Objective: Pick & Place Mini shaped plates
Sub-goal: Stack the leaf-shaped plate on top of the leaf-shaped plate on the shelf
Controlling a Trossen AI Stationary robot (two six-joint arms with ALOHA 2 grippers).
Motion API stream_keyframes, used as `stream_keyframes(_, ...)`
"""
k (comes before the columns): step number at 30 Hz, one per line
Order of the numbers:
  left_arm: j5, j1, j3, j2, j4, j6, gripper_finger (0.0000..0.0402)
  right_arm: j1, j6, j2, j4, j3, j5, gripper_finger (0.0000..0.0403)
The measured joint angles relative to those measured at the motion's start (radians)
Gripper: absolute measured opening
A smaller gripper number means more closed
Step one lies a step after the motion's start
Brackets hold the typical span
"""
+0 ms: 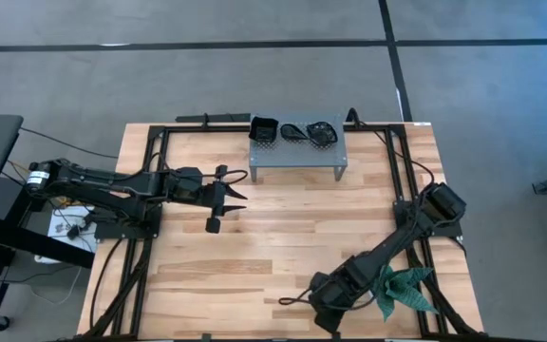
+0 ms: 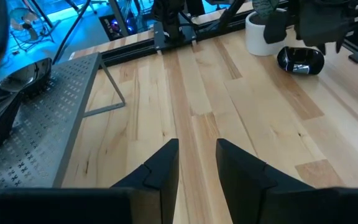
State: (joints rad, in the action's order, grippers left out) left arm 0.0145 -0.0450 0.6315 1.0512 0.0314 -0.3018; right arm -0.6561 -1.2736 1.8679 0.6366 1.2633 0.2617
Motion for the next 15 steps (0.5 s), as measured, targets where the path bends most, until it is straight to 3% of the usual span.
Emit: stream_keyframes(15,0.0,0.0,0.0,0.0,0.0,0.0,0.0108,-0.01,0.046,0.06,0.02,0.0,-0.059,0.0079)
